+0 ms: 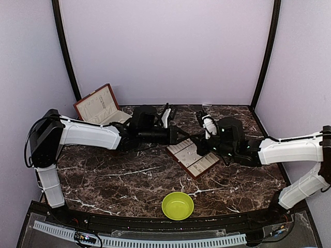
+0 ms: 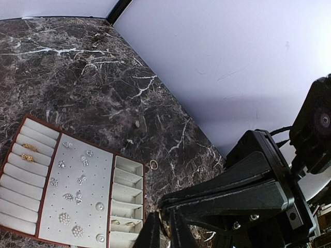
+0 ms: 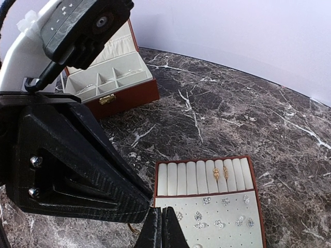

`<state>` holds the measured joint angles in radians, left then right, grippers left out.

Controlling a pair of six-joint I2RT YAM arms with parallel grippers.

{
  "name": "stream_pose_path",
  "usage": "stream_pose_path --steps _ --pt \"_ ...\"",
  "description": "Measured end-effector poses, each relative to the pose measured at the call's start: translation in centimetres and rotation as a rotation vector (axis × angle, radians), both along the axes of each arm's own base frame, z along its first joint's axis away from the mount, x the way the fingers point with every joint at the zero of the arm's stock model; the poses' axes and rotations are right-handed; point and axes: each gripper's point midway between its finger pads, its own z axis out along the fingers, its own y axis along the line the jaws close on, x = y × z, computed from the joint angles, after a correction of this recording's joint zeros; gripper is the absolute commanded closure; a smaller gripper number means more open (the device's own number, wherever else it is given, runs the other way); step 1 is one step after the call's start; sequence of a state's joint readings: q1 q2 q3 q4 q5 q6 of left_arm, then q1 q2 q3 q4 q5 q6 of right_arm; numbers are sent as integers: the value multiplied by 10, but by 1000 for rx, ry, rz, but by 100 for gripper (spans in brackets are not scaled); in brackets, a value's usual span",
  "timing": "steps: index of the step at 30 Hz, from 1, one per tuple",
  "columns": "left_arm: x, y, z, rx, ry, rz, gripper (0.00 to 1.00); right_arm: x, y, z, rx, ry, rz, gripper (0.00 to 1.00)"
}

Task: Organize the mixed jewelry
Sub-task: Pass from the right arm to the left

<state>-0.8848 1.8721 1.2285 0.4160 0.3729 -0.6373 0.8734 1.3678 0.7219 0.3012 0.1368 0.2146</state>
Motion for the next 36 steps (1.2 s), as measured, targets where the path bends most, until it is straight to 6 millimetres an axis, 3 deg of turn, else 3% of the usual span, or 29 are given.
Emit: stream_pose_path --steps 5,15,20,31,36 --pt "-1 0 -1 3 6 0 87 2 0 -1 -6 0 -9 100" --pt "0 0 -3 4 19 10 100 2 0 -2 -11 -1 -16 100" --pt "1 1 -3 2 23 12 100 2 0 -2 -11 -1 -17 100" --pt "1 2 1 12 -15 8 100 -1 -6 9 13 -17 -13 53" --pt "-1 5 1 18 -26 8 100 -12 -6 27 80 -32 44 43"
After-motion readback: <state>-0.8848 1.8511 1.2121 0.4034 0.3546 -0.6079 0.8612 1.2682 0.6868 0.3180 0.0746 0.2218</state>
